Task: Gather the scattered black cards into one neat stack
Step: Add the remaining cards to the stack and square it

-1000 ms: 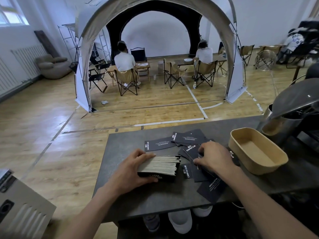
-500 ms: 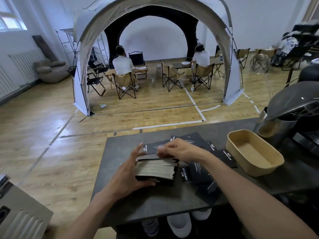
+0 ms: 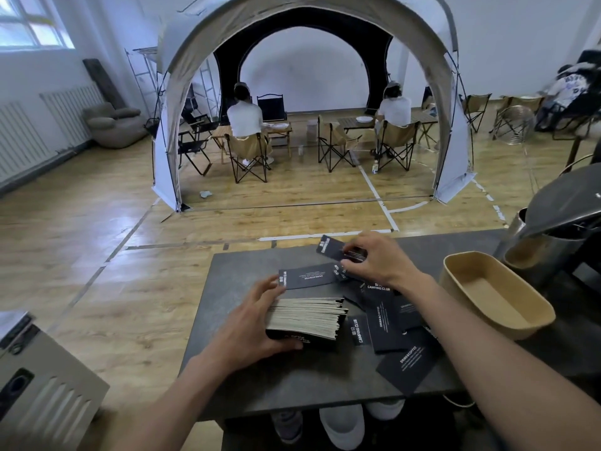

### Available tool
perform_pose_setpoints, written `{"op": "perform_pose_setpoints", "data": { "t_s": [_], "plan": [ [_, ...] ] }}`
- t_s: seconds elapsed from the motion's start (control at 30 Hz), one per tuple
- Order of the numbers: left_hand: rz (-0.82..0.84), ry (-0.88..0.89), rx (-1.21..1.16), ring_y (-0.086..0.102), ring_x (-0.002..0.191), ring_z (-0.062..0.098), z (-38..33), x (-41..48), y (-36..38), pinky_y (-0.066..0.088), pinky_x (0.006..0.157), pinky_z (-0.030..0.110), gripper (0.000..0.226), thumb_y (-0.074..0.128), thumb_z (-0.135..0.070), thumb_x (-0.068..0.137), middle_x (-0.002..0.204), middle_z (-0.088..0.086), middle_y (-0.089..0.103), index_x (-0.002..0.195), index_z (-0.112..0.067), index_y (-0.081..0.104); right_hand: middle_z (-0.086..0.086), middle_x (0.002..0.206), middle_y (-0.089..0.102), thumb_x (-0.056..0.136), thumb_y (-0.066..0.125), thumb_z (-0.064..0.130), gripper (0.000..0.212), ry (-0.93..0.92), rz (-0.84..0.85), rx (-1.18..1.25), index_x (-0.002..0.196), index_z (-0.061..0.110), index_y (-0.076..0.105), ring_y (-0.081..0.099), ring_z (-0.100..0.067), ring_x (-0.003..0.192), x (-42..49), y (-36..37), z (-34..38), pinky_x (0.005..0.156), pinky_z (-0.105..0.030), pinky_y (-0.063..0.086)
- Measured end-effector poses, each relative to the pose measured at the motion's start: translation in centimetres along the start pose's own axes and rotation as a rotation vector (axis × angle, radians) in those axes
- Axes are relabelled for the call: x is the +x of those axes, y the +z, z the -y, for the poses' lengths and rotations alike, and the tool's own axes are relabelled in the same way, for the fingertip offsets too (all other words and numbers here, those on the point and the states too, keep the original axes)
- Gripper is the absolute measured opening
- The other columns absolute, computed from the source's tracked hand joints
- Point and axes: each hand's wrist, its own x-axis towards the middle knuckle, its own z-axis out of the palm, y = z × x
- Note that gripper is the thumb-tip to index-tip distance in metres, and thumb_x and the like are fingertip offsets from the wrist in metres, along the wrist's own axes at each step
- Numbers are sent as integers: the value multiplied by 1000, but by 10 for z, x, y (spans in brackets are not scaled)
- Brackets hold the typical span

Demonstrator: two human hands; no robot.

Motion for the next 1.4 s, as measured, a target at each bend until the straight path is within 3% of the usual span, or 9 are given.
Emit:
{"op": "perform_pose_setpoints", "data": {
  "t_s": [0.13,0.23,0.37,0.57,0.9,1.03,1.17,1.27,1.4],
  "plan": [
    [-41,-3,-29,6,159,7,1,0,3,26,123,37,143,85,-73,63,172,-17,-8,165,-23,-2,11,89,74,90,70,48,26,-32,375,254,101,27,78,66,0,82,-11,11,49,77,-21,51],
    [-51,6,-68,27,152,3,1,-2,3,37,119,35,128,88,-68,63,167,-20,18,160,-41,9,0,93,77,95,62,51,33,-6,606,312,102,24,79,68,-8,81,-14,25,64,77,-26,54],
    [-41,16,34,55,110,-4,0,-3,3,53,98,33,78,81,-74,66,121,-28,54,131,-46,48,-5,115,76,94,71,29,28,95,284,334,117,12,75,70,-15,107,14,25,53,102,-36,53],
    [-30,7,13,55,105,-4,1,-1,3,49,92,23,75,82,-74,65,116,-25,57,125,-38,56,0,139,64,82,83,35,70,1,430,-160,144,23,53,58,-22,129,32,36,49,108,-35,45],
    [-48,-2,17,41,139,4,-3,-5,3,43,116,35,101,81,-75,64,155,-16,33,147,-36,38,3,85,76,90,56,35,26,-312,300,-340,98,23,78,65,-20,77,18,30,69,67,-29,48],
    [-84,-1,19,5,159,8,2,-4,7,17,125,30,129,81,-75,64,172,-8,9,163,-27,13,10,91,76,95,61,34,22,-182,401,-14,103,22,79,64,-7,80,-5,19,74,73,-22,50],
    [-32,0,-10,56,117,3,0,3,2,51,102,32,89,78,-76,62,129,-16,59,136,-33,54,6,96,78,99,62,33,22,20,473,305,104,19,78,71,-6,89,-9,3,52,88,-26,55],
    [-35,17,-16,58,100,1,-1,11,-1,47,87,21,78,82,-71,61,110,-21,61,123,-28,64,-2,109,77,94,68,24,18,208,68,66,108,17,77,70,-17,102,6,-19,9,95,-35,54],
    [-15,22,-31,57,101,4,-1,24,1,46,88,22,76,91,-60,63,111,-18,60,124,-26,64,6,98,79,75,88,37,27,280,299,-175,98,24,81,72,-12,90,1,-26,-32,87,-33,59]
  ]
}}
